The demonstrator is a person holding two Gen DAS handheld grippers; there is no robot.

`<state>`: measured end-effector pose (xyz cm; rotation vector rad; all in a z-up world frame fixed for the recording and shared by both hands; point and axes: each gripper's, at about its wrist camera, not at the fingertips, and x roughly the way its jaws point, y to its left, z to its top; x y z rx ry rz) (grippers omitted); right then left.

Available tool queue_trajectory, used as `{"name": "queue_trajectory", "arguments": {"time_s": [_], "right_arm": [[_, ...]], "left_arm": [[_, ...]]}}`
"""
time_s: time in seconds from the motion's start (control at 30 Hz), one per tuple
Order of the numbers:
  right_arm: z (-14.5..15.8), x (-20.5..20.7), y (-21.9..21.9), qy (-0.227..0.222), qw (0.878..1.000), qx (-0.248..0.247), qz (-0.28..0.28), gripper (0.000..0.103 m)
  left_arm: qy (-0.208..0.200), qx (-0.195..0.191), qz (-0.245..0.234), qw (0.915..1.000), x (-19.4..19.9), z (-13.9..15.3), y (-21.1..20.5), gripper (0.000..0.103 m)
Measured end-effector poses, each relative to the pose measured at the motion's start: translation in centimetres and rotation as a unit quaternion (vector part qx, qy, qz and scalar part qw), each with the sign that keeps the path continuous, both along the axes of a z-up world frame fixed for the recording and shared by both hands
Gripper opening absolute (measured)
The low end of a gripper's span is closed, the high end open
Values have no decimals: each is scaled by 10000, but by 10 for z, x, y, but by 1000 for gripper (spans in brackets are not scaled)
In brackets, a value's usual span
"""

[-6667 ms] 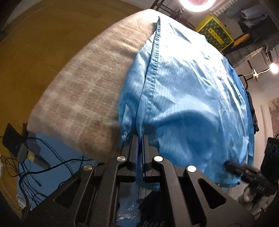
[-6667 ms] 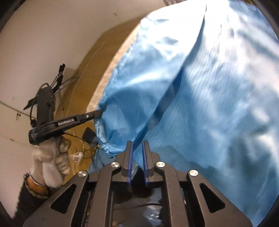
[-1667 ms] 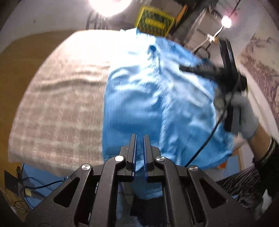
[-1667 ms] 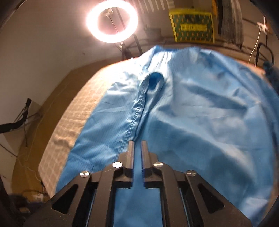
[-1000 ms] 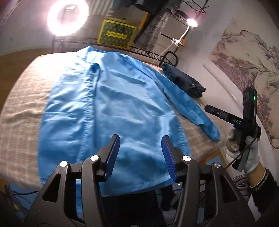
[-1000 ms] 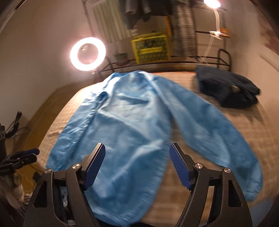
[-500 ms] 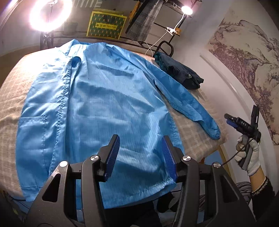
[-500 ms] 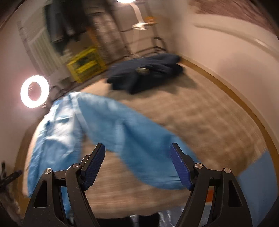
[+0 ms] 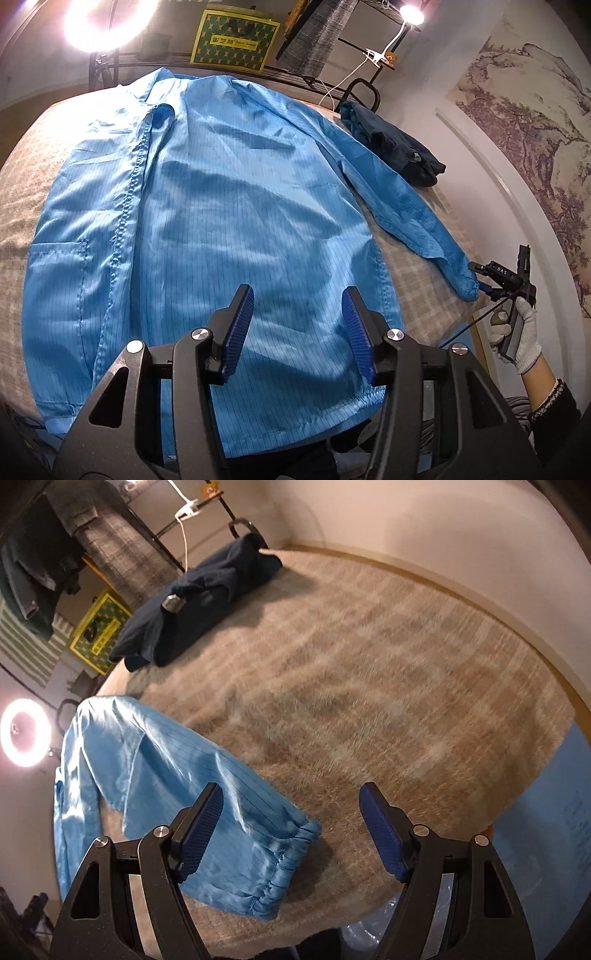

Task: Fold large clothes
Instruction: 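Grasp the coat sleeve cuff with the right gripper and lift it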

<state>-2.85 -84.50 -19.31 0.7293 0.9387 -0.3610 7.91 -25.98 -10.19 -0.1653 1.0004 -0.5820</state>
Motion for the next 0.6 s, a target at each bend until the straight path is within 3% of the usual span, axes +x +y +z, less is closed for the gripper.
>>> {"name": "queue_trajectory", "arguments": {"time_s": [0.1, 0.13, 0.17, 0.2, 0.23, 0.43, 0.6], "right_arm": [[-3, 4, 4, 25, 9999, 31, 94, 71], [-3, 6, 6, 23, 9999, 48, 138, 52], [-3, 8, 8, 14, 9997, 114, 207, 40], [-3, 10, 9, -8, 9995, 184, 256, 18], [-1, 10, 11, -54, 9993, 231, 273, 12], [46, 9, 43, -640, 9965, -129, 517, 10], [99, 9, 101, -1341, 9829, -412, 1192, 9]], "left_arm": [[-4, -17, -29, 10000, 0, 0, 0, 51], [-23, -7, -30, 10000, 0, 0, 0, 51], [-38, 0, -31, 10000, -1, 1, 0, 51], [-47, 0, -27, 10000, -1, 1, 0, 51], [-56, -1, -20, 10000, -1, 2, 1, 51], [-96, -87, 162, 9998, -2, 6, 15, 51], [-115, -176, 343, 9992, -1, 10, 30, 51]]}}
